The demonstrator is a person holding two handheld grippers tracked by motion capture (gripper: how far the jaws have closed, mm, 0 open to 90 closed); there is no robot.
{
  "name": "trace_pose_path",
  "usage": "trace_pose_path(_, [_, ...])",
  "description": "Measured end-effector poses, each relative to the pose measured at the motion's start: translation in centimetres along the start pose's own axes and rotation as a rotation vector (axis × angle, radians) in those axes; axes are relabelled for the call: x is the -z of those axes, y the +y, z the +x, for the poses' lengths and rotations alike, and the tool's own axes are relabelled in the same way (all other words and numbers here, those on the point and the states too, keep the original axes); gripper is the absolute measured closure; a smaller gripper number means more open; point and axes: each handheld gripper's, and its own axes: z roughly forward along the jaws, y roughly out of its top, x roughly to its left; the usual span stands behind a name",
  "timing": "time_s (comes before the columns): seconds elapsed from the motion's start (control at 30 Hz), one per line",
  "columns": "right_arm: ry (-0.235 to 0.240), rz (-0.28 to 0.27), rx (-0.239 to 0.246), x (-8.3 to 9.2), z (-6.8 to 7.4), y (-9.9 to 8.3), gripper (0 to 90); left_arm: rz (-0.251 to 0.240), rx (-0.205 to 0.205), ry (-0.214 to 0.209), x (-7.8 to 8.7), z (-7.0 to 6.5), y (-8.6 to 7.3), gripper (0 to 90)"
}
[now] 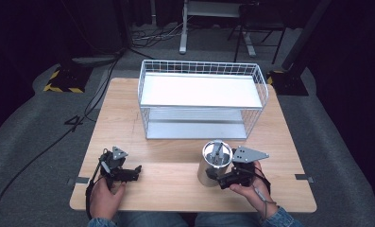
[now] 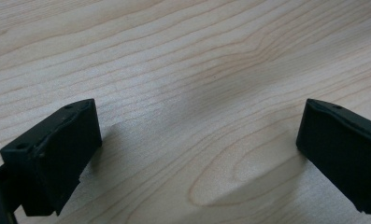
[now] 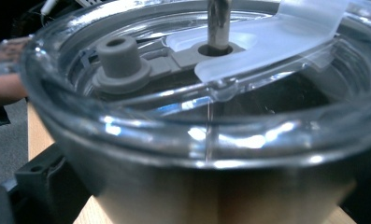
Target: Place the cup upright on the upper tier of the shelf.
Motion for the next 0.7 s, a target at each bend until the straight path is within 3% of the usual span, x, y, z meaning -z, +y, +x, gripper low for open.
trace_pose_path(0.3, [0.005, -0.05, -0.019, -0.34, -0.07, -0.46, 1.7, 0.0, 0.001, -0.001, 0.0, -0.01, 0.0, 0.4])
trace_pose_path(0.7, [-0.003, -0.023, 0.024, -0.24, 0.12, 0.0, 3.4, 0.001, 0.002, -0.002, 0.0, -0.01, 0.0, 0.5])
